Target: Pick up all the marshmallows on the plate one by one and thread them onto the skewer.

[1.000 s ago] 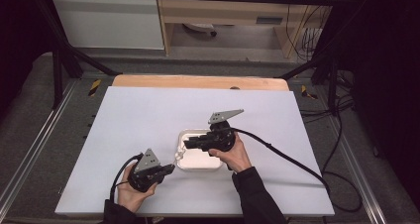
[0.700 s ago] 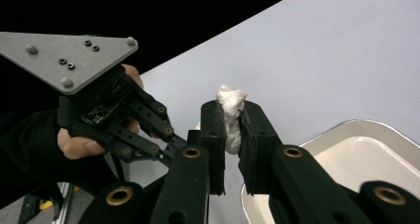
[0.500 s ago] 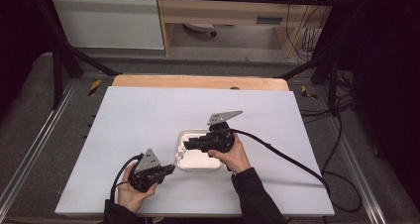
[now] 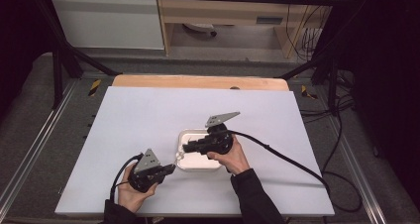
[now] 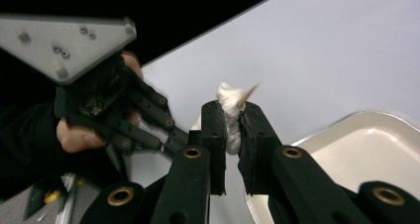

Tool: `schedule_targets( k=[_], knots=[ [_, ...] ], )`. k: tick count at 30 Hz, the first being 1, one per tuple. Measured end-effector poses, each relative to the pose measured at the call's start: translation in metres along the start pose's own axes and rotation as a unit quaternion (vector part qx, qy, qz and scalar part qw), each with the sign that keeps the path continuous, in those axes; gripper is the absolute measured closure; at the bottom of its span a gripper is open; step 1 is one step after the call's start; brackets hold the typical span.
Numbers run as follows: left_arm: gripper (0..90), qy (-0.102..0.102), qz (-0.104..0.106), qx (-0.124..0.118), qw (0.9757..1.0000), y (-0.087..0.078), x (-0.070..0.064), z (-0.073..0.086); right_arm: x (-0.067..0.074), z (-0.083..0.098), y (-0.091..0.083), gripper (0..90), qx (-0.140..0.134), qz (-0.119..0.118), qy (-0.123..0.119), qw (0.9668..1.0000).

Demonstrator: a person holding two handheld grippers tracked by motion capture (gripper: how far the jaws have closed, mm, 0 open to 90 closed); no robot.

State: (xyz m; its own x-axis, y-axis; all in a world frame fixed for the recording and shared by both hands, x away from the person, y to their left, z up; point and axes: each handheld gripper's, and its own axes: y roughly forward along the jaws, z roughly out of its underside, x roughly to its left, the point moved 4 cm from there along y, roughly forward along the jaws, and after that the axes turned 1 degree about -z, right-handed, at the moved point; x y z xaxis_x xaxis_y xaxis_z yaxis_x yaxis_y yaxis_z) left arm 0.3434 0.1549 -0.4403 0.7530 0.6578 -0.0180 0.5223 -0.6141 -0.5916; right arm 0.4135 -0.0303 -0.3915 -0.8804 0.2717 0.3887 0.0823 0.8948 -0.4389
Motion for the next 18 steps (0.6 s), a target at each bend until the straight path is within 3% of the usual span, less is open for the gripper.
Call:
schedule_targets(
  k=[2, 4, 6, 11, 15, 18],
  knots=[
    [89.1, -0.009, 0.003, -0.004, 0.9999, 0.001, 0.003, 0.002, 0.000, 0.003, 0.004, 82.4, -0.002, 0.003, -0.002, 1.0000],
    [89.1, 0.001, -0.005, 0.001, 1.0000, 0.001, 0.002, 0.001, 0.000, 0.003, 0.006, 82.1, -0.007, 0.000, 0.002, 1.0000],
    [89.1, -0.006, 0.001, -0.007, 1.0000, 0.000, 0.004, 0.000, -0.002, 0.001, 0.005, 81.1, -0.018, -0.003, 0.005, 0.9998],
    [88.9, -0.009, 0.003, -0.006, 0.9999, 0.002, 0.004, 0.000, -0.001, -0.001, 0.000, 73.6, -0.026, 0.027, -0.009, 0.9992],
    [88.9, -0.020, 0.004, -0.007, 0.9998, 0.001, 0.007, 0.002, 0.001, -0.004, -0.012, 64.9, -0.049, 0.046, -0.018, 0.9975],
    [88.9, -0.021, 0.008, -0.010, 0.9997, 0.001, 0.006, 0.001, -0.002, -0.002, -0.021, 57.2, -0.046, 0.070, -0.029, 0.9961]
  ],
)
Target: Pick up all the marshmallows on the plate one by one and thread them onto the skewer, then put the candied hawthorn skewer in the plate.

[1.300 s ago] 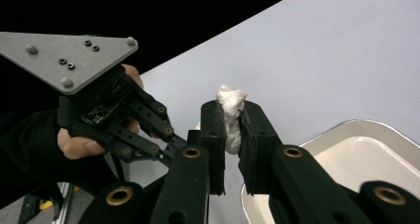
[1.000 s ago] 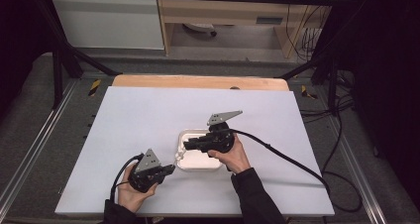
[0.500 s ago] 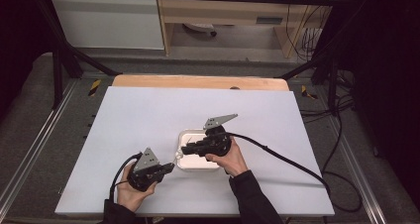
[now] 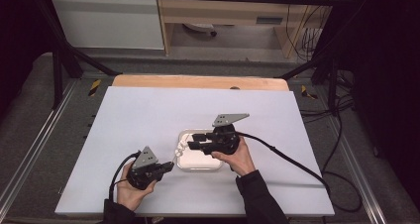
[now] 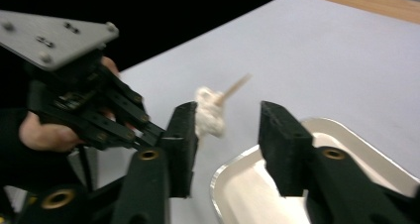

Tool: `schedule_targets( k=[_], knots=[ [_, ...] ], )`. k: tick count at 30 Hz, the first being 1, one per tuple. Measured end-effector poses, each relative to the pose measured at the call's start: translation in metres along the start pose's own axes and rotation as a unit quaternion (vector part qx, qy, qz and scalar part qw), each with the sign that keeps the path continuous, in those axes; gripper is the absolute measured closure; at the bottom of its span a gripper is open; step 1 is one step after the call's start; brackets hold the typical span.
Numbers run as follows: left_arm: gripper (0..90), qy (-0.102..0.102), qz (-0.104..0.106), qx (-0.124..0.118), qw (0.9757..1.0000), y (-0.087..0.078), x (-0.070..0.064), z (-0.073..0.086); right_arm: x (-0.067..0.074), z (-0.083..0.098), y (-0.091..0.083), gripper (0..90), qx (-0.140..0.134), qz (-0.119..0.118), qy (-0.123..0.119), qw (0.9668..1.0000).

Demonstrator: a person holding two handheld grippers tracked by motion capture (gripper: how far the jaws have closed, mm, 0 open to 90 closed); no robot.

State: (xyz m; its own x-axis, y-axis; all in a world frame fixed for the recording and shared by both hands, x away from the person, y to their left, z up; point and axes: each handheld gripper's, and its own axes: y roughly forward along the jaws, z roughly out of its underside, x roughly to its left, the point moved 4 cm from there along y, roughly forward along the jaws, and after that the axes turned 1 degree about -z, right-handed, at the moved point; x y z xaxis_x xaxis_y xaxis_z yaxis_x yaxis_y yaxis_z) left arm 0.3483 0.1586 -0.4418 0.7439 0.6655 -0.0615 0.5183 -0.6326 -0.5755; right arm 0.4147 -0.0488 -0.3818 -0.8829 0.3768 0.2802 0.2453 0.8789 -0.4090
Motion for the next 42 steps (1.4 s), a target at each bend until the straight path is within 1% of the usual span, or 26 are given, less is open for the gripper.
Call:
schedule_targets(
  k=[1, 2, 5, 8, 12, 13, 14, 15, 17, 19, 23, 25, 28, 32, 35, 37, 40, 42],
  knots=[
    [88.9, -0.001, 0.000, 0.000, 1.0000, 0.000, 0.000, 0.000, -0.002, 0.002, -0.002, 53.6, 0.003, 0.012, -0.005, 0.9999],
    [88.9, -0.002, 0.000, 0.001, 1.0000, 0.000, 0.000, 0.000, -0.003, 0.004, -0.004, 51.1, 0.005, 0.018, -0.007, 0.9998],
    [88.9, -0.004, 0.000, 0.000, 1.0000, 0.000, 0.000, -0.001, -0.009, 0.011, -0.009, 38.6, 0.006, 0.043, -0.012, 0.9990],
    [88.9, -0.009, 0.000, -0.002, 1.0000, -0.002, 0.001, -0.001, -0.015, 0.018, -0.015, 28.2, 0.011, 0.071, -0.022, 0.9972],
    [88.9, -0.014, 0.003, -0.003, 0.9999, -0.002, 0.002, -0.002, -0.025, 0.029, -0.025, 15.8, 0.015, 0.109, -0.028, 0.9935],
    [88.9, -0.015, 0.004, -0.002, 0.9999, -0.002, 0.002, -0.002, -0.028, 0.033, -0.028, 12.3, 0.019, 0.121, -0.029, 0.9921],
    [88.9, -0.018, 0.004, -0.002, 0.9998, -0.002, 0.002, -0.002, -0.030, 0.036, -0.030, 9.5, 0.022, 0.127, -0.030, 0.9912],
    [88.9, -0.019, 0.004, -0.001, 0.9998, -0.002, 0.002, -0.002, -0.034, 0.041, -0.033, 7.3, 0.029, 0.136, -0.026, 0.9899],
    [88.9, -0.020, 0.004, 0.001, 0.9998, -0.002, 0.003, -0.002, -0.038, 0.049, -0.037, 6.2, 0.045, 0.144, -0.015, 0.9884],
    [88.9, -0.021, 0.003, 0.002, 0.9998, -0.001, 0.003, -0.003, -0.043, 0.057, -0.043, 5.3, 0.054, 0.151, -0.009, 0.9869],
    [88.9, -0.025, 0.001, 0.008, 0.9997, 0.001, 0.004, -0.004, -0.051, 0.074, -0.055, 3.2, 0.060, 0.169, 0.010, 0.9837],
    [88.9, -0.027, 0.001, 0.010, 0.9996, 0.001, 0.004, -0.004, -0.055, 0.080, -0.061, 1.7, 0.063, 0.178, 0.009, 0.9820],
    [88.8, -0.033, -0.001, 0.015, 0.9993, 0.002, 0.005, -0.005, -0.058, 0.090, -0.070, 1.2, 0.069, 0.188, 0.016, 0.9795],
    [88.8, -0.035, -0.003, 0.020, 0.9992, 0.002, 0.005, -0.008, -0.063, 0.100, -0.080, 0.7, 0.073, 0.199, 0.025, 0.9770],
    [88.8, -0.038, -0.002, 0.022, 0.9990, 0.001, 0.007, -0.011, -0.067, 0.106, -0.087, 0.7, 0.070, 0.204, 0.039, 0.9758],
    [88.8, -0.040, -0.002, 0.025, 0.9989, 0.001, 0.008, -0.013, -0.068, 0.110, -0.091, 0.7, 0.067, 0.206, 0.044, 0.9752],
    [88.8, -0.041, -0.005, 0.028, 0.9987, 0.000, 0.008, -0.017, -0.069, 0.115, -0.096, 0.7, 0.067, 0.206, 0.040, 0.9755],
    [88.8, -0.040, -0.005, 0.031, 0.9987, 0.001, 0.009, -0.020, -0.069, 0.119, -0.100, 0.7, 0.068, 0.207, 0.043, 0.9750]
  ],
)
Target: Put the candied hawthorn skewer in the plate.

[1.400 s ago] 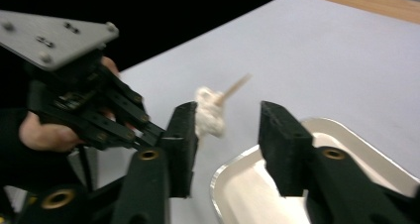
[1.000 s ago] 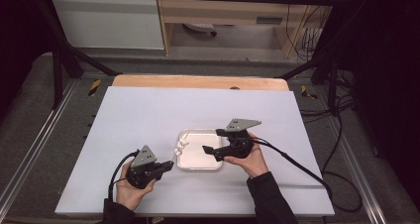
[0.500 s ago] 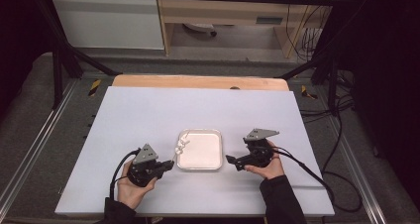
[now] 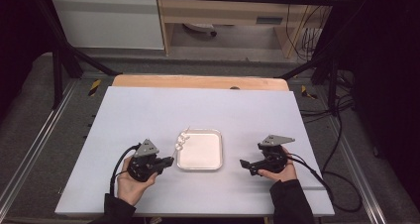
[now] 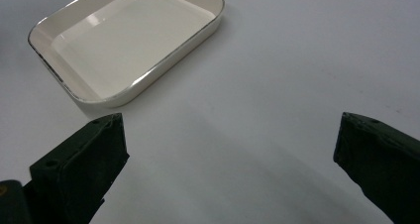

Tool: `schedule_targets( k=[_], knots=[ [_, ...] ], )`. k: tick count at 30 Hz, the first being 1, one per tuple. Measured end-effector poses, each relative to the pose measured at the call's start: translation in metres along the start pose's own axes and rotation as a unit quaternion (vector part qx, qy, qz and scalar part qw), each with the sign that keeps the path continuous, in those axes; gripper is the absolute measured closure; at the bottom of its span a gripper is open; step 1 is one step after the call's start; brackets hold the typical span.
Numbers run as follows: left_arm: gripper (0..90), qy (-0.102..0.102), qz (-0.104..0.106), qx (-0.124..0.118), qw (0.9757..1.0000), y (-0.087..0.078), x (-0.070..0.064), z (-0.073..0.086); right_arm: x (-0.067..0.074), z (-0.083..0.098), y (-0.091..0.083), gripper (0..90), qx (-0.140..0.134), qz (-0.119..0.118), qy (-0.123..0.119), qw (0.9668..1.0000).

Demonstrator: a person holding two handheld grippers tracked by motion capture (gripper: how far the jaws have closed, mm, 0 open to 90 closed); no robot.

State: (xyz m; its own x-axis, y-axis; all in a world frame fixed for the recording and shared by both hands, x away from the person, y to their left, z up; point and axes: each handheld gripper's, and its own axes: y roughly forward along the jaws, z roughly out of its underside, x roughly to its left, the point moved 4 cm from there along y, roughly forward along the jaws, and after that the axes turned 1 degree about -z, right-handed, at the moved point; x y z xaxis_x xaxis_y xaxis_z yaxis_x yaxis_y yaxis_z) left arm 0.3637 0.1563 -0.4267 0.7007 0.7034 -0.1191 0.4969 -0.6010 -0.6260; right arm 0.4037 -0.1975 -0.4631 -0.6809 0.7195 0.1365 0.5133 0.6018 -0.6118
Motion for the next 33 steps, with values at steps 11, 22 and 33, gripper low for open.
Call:
schedule_targets(
  k=[11, 22, 33],
  knots=[
    [88.7, 0.003, -0.010, 0.023, 0.9997, 0.010, -0.001, -0.022, -0.011, 0.019, -0.015, 0.7, -0.006, -0.010, -0.011, 0.9999],
    [88.7, -0.005, -0.010, 0.061, 0.9981, 0.049, -0.002, -0.031, -0.015, 0.023, -0.019, 0.7, -0.010, -0.010, -0.001, 0.9999],
    [88.7, 0.001, -0.020, 0.092, 0.9956, 0.070, -0.002, -0.026, -0.016, 0.025, -0.019, 0.7, -0.007, -0.009, 0.000, 0.9999]
  ],
)
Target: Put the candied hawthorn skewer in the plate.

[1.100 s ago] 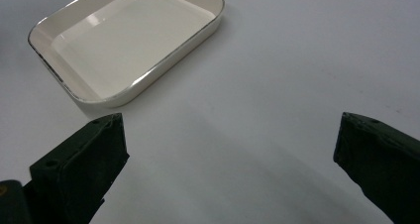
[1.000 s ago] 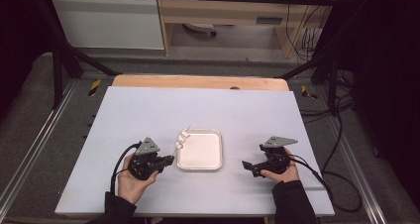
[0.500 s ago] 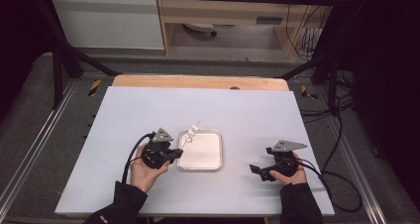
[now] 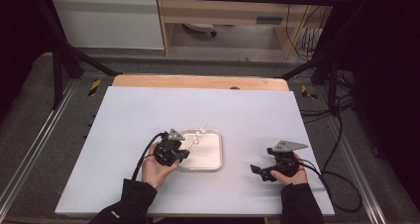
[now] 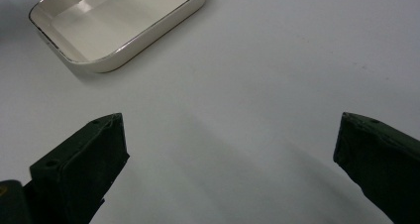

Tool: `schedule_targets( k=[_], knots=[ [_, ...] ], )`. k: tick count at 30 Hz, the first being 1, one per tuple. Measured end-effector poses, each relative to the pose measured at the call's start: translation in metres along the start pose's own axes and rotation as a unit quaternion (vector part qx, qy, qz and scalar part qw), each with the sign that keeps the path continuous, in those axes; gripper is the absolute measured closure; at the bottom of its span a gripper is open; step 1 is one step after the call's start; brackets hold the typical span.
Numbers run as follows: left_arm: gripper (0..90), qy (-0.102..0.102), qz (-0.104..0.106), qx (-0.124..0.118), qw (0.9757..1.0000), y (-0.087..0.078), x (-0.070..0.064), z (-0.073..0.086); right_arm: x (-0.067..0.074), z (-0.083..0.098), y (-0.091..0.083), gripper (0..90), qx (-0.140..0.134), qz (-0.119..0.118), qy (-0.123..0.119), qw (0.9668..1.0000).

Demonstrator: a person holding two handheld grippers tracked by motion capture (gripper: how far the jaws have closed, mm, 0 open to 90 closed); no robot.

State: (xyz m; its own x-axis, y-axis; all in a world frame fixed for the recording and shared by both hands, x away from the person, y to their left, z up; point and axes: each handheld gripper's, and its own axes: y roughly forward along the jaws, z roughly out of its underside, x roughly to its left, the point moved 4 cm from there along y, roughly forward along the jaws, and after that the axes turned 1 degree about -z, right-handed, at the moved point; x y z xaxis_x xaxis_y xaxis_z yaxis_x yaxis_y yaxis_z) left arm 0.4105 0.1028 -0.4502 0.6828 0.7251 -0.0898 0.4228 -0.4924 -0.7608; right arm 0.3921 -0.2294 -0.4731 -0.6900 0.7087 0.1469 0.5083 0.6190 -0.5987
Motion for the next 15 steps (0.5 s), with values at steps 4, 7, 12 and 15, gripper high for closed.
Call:
schedule_targets(
  k=[4, 7, 12, 15],
  knots=[
    [88.7, 0.003, 0.000, 0.011, 0.9999, 0.005, -0.001, 0.002, 0.000, 0.000, 0.000, 0.7, 0.001, -0.001, 0.000, 1.0000],
    [88.6, 0.005, -0.001, 0.015, 0.9999, 0.007, -0.002, 0.004, 0.001, 0.000, 0.001, 0.7, 0.002, -0.001, 0.001, 1.0000],
    [88.6, 0.009, -0.004, 0.029, 0.9995, 0.009, -0.002, 0.006, 0.001, 0.001, 0.002, 0.7, 0.005, -0.001, 0.000, 1.0000],
    [88.5, 0.008, -0.006, 0.040, 0.9992, 0.011, -0.002, 0.007, 0.001, 0.001, 0.002, 0.7, 0.004, -0.001, 0.001, 1.0000]
  ],
)
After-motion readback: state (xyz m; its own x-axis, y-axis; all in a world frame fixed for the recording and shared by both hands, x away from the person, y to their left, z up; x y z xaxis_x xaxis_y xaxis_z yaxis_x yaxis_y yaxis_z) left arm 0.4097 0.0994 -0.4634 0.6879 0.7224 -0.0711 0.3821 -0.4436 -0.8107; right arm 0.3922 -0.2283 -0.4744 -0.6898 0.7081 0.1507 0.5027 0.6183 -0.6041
